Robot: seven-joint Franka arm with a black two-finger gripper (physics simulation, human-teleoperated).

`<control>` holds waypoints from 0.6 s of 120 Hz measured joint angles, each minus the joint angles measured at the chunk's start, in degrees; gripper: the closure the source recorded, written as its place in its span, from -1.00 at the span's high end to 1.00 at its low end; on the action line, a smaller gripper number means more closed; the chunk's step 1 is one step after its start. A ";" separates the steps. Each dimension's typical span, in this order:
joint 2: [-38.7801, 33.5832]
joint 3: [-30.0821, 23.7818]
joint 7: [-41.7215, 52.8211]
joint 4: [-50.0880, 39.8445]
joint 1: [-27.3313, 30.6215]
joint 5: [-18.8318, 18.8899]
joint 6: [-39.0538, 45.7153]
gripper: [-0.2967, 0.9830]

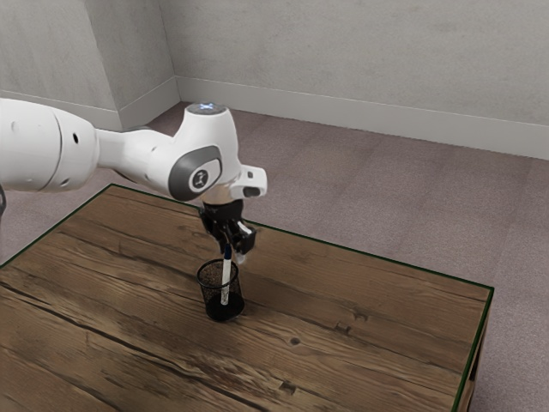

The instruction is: Take the marker out of the pen holder and place it to the left of the pen holder.

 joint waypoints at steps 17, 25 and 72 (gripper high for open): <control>-0.99 0.62 0.00 -1.03 0.14 0.32 0.54 -0.35; -1.75 0.68 0.00 -2.25 0.15 0.41 1.03 -0.45; -10.43 0.72 -1.72 -0.59 0.38 3.51 2.94 -0.64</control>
